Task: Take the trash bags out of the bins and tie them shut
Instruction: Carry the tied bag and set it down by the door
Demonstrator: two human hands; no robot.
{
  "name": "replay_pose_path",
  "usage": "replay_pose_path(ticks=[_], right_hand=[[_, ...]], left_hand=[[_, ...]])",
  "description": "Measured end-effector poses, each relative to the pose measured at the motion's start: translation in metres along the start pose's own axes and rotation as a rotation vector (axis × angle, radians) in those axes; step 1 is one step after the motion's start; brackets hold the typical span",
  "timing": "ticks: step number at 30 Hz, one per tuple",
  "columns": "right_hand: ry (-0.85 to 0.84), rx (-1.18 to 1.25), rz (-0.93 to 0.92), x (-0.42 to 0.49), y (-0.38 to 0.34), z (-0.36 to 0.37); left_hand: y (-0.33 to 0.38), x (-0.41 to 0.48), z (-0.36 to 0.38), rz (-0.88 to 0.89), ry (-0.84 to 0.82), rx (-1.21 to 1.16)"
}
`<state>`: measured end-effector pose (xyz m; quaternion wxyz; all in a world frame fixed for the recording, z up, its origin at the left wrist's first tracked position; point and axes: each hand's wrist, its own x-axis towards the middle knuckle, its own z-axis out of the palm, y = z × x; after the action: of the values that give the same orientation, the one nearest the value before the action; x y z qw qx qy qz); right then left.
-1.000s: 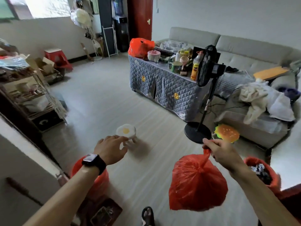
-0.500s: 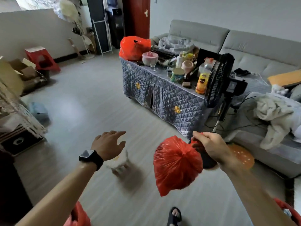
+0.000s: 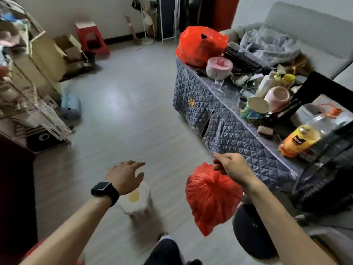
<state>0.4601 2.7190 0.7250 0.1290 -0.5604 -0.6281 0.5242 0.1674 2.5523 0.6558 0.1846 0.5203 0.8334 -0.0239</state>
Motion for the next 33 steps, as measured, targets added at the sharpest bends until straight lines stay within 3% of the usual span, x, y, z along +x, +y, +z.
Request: replay_pose_path(ticks=[8, 15, 22, 29, 33], right_hand=[[-0.065, -0.070, -0.059, 0.220, -0.109, 0.007], [-0.128, 0.008, -0.079, 0.387, -0.223, 0.025], [-0.238, 0.074, -0.129, 0.575, -0.331, 0.070], [-0.385, 0.111, -0.054, 0.779, -0.441, 0.121], [-0.423, 0.060, -0.050, 0.872, -0.505, 0.148]], left_hand=[[-0.042, 0.201, -0.050, -0.101, 0.012, -0.094], [-0.074, 0.372, -0.133, -0.146, 0.065, -0.127], [-0.121, 0.542, -0.203, -0.215, 0.141, -0.121], [-0.190, 0.709, -0.259, -0.349, 0.046, -0.073], [-0.224, 0.794, -0.300, -0.387, 0.075, -0.139]])
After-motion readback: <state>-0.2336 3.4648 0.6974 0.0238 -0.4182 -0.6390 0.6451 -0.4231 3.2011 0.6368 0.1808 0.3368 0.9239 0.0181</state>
